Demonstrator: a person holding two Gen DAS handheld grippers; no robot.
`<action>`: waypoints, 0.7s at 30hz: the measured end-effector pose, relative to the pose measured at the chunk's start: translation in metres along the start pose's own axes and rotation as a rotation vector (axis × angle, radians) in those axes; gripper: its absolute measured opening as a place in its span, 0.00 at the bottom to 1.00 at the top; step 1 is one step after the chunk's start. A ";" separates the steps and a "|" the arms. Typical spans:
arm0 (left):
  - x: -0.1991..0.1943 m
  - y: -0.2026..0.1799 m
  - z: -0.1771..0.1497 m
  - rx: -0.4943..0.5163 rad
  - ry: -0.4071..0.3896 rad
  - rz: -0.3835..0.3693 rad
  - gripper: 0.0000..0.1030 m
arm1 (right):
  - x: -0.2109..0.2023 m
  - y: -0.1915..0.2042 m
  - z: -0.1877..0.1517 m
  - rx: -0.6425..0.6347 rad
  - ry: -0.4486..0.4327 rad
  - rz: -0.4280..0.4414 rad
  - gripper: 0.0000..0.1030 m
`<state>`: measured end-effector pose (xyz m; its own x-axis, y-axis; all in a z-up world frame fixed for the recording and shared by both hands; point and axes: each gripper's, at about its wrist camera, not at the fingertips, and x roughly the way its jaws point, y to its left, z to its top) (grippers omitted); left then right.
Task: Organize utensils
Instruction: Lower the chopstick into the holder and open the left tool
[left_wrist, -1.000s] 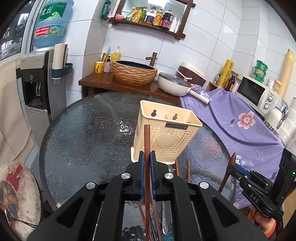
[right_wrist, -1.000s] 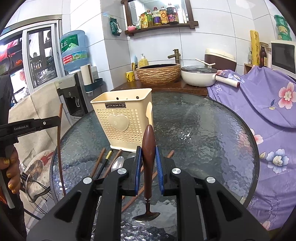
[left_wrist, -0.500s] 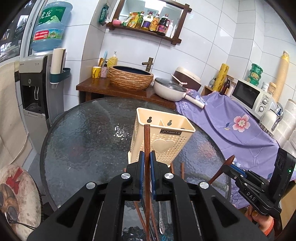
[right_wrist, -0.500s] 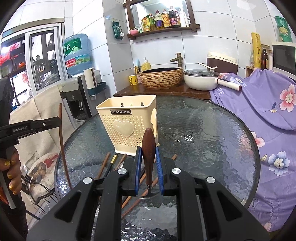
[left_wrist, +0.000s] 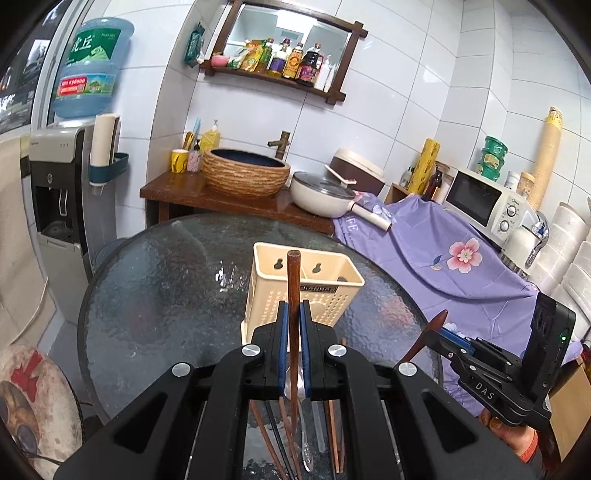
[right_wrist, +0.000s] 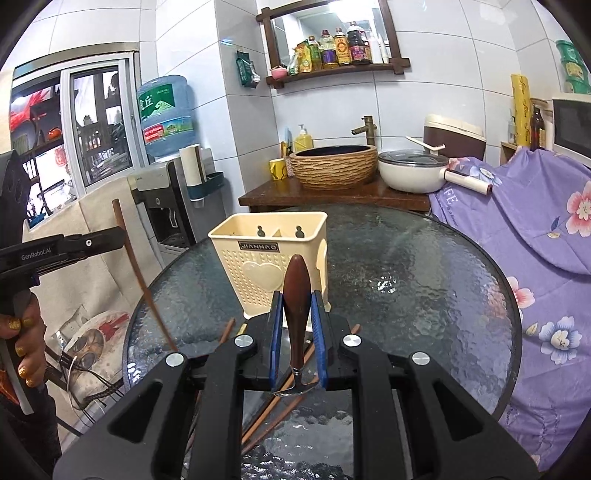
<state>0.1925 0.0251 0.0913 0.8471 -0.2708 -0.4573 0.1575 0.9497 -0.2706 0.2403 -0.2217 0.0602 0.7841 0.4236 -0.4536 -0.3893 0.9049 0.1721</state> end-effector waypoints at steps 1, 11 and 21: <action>-0.001 0.000 0.002 0.001 -0.003 -0.003 0.06 | 0.000 0.001 0.002 -0.003 -0.001 0.003 0.16; -0.019 -0.022 0.060 0.059 -0.065 -0.057 0.06 | -0.009 0.005 0.060 -0.011 -0.018 0.098 0.16; -0.018 -0.043 0.158 0.079 -0.179 0.017 0.06 | 0.003 0.022 0.160 -0.057 -0.100 0.085 0.16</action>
<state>0.2511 0.0140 0.2450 0.9257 -0.2290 -0.3009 0.1758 0.9652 -0.1937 0.3115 -0.1936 0.2028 0.7901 0.5035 -0.3496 -0.4813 0.8628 0.1548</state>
